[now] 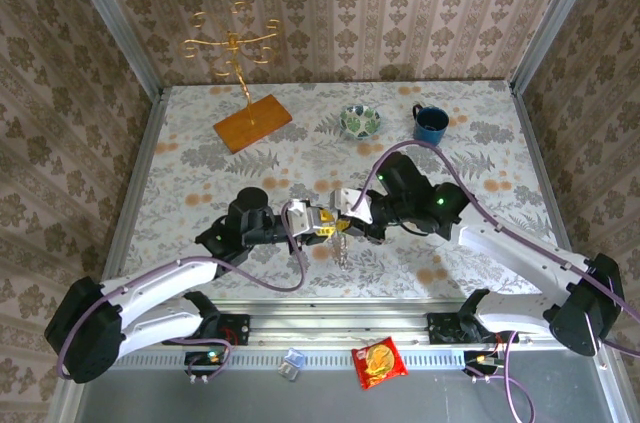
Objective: Put the keys on the keyring
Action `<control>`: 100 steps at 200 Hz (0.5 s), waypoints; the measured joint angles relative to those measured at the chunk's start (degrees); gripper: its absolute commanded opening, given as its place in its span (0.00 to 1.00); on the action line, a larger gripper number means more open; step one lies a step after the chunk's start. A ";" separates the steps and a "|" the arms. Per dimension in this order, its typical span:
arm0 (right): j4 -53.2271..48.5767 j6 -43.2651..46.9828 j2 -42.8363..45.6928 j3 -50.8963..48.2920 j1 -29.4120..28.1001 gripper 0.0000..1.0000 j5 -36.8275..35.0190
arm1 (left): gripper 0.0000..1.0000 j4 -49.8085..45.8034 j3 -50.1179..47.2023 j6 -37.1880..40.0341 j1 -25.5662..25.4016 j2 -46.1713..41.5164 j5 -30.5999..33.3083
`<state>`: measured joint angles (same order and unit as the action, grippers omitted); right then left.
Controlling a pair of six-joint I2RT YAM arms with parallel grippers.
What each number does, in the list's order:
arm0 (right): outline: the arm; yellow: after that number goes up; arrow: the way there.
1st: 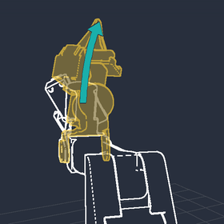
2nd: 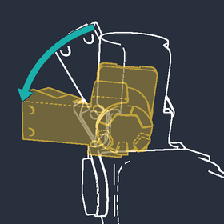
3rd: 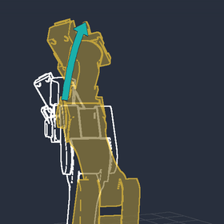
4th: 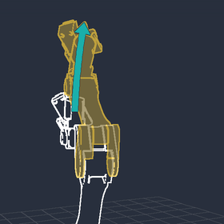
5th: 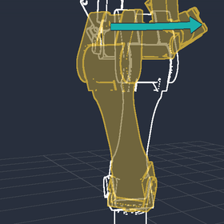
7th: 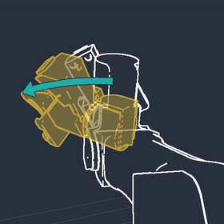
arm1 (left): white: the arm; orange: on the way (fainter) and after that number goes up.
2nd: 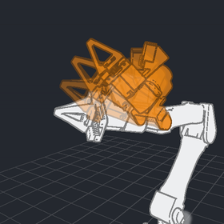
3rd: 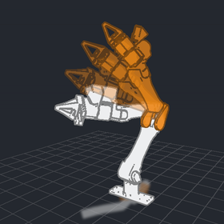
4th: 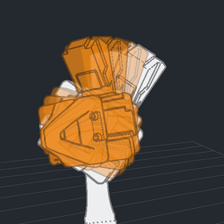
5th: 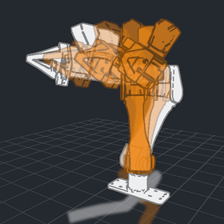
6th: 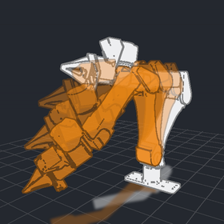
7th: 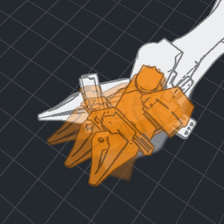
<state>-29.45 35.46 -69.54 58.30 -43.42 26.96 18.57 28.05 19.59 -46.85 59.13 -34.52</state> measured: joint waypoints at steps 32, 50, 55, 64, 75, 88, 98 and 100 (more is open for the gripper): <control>-3.30 2.19 -2.01 2.71 -2.40 0.00 -3.23 | 0.22 -3.21 0.96 1.97 -0.37 0.17 -0.15; -4.68 2.91 -3.52 4.37 -3.26 0.00 -4.59 | 0.16 -4.22 1.20 2.75 -0.44 0.17 -0.13; -4.90 3.08 -3.76 4.63 -3.37 0.00 -4.83 | 0.13 -4.52 1.22 3.04 -0.44 0.17 -0.13; -5.14 3.32 -4.09 4.90 -3.43 0.00 -5.18 | 0.08 -4.96 1.22 3.21 -0.44 0.17 -0.07; -5.38 3.39 -4.11 4.94 -3.50 0.00 -5.38 | 0.03 -5.25 1.22 3.87 -0.70 0.17 -0.09; -5.49 3.37 -4.09 4.94 -3.50 0.12 -5.38 | 0.00 -5.44 1.22 4.13 -0.74 0.11 -0.04; -5.11 2.60 -3.89 4.70 -3.32 0.22 -5.25 | 0.00 -5.35 1.22 4.26 -0.76 0.00 0.00; -4.81 2.75 -3.80 4.55 -3.17 0.23 -5.09 | 0.00 -5.35 1.22 4.26 -0.76 -0.02 0.00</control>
<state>-34.26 38.22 -73.34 62.85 -46.59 21.87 13.21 29.28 23.86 -47.62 59.11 -34.52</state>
